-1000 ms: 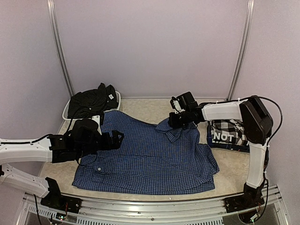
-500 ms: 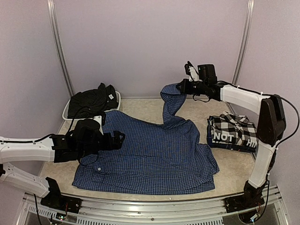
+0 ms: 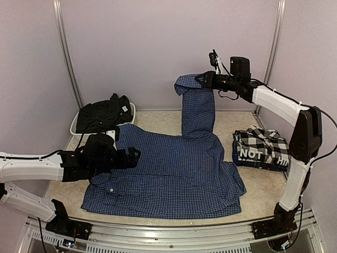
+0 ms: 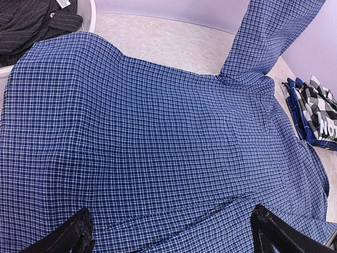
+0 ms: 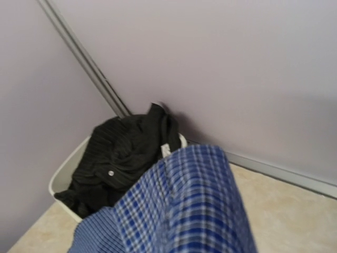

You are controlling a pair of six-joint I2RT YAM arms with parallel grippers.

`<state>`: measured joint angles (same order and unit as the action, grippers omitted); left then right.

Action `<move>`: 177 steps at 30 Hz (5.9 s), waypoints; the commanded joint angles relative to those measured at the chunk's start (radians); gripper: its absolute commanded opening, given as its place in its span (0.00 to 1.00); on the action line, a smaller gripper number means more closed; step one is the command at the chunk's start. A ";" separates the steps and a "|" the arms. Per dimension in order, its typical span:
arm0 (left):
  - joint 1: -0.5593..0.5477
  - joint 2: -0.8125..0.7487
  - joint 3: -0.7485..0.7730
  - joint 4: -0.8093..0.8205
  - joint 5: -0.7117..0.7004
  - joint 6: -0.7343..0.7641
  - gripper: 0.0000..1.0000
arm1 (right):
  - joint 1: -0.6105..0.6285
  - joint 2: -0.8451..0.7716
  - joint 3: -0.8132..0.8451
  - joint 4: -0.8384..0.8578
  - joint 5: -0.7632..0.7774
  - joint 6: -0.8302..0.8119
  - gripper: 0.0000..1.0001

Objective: Fold and stack the long sleeve shirts
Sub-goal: Pick up the sleeve from the 1/3-folded shirt, then pick up the 1/3-folded shirt from the center of the board, then fold the 1/3-folded shirt at the center of the board.

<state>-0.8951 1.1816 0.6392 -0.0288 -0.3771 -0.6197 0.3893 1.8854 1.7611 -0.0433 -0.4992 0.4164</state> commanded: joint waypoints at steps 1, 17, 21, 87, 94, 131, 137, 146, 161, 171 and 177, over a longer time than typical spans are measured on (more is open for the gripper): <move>0.010 0.017 0.029 0.022 0.011 0.023 0.99 | -0.006 -0.009 0.028 0.029 -0.023 0.018 0.00; 0.013 0.045 0.023 0.060 0.025 0.019 0.99 | -0.003 0.023 0.137 -0.031 0.067 -0.056 0.00; 0.026 0.040 0.019 0.055 0.024 0.008 0.99 | -0.004 0.035 0.186 -0.051 0.068 -0.064 0.00; 0.840 0.937 0.823 -0.137 1.095 0.476 0.58 | 0.049 -0.631 -0.775 -0.071 0.009 0.008 0.00; 0.846 0.914 0.788 -0.111 1.126 0.458 0.36 | 0.049 -0.612 -0.782 -0.062 0.009 0.008 0.00; 0.637 0.383 0.317 0.136 0.540 0.525 0.00 | 0.051 -0.873 -0.819 -0.312 0.082 0.054 0.00; 0.578 0.314 0.228 0.183 0.380 0.570 0.00 | 0.054 -0.951 -0.848 -0.387 0.091 0.096 0.00; 0.490 0.288 0.201 0.145 0.237 0.587 0.00 | 0.081 -1.031 -0.863 -0.505 0.067 0.185 0.00; 0.411 0.143 0.054 0.138 0.009 0.497 0.00 | 0.151 -1.177 -0.858 -0.694 -0.038 0.292 0.00; 0.354 -0.006 -0.073 0.146 -0.087 0.458 0.00 | 0.154 -1.289 -0.873 -0.788 -0.107 0.329 0.00; 0.320 -0.142 -0.204 0.203 -0.142 0.465 0.02 | 0.153 -1.306 -0.817 -0.882 -0.107 0.289 0.00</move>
<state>-0.5552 1.1137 0.4995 0.1162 -0.4553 -0.1509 0.5308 0.5968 0.8936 -0.8520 -0.5865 0.7300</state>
